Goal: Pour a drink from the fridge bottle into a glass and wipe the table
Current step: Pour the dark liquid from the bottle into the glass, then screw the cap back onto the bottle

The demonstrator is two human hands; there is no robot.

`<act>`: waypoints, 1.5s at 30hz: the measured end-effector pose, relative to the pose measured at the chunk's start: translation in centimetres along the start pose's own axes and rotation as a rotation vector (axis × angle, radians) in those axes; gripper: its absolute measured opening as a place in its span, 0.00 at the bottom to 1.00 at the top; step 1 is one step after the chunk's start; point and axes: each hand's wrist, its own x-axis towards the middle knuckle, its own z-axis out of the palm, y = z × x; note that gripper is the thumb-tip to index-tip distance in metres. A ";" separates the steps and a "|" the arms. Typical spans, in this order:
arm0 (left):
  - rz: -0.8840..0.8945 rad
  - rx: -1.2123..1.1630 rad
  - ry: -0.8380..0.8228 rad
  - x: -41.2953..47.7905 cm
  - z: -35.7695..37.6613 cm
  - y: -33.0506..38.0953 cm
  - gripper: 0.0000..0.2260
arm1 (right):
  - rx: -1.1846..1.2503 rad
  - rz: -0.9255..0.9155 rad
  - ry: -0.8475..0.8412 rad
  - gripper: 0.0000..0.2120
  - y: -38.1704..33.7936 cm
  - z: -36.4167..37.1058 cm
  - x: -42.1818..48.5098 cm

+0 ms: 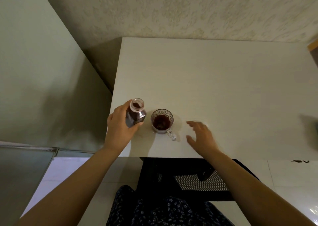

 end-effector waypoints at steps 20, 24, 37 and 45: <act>-0.138 -0.319 0.028 -4.8 2.1 -1.1 0.32 | 0.059 -0.148 0.142 0.18 -7.4 -5.1 3.0; -0.103 -0.231 0.043 -4.7 2.1 -1.3 0.35 | 0.022 -0.482 -0.097 0.18 -15.4 -6.0 2.6; 0.028 -0.026 0.059 -4.9 2.7 -2.4 0.29 | -0.485 -0.854 -0.320 0.13 -20.8 -4.3 4.0; 0.037 -0.031 0.088 -4.8 2.6 -2.1 0.29 | -0.804 -0.647 -0.259 0.13 -23.0 -4.1 4.1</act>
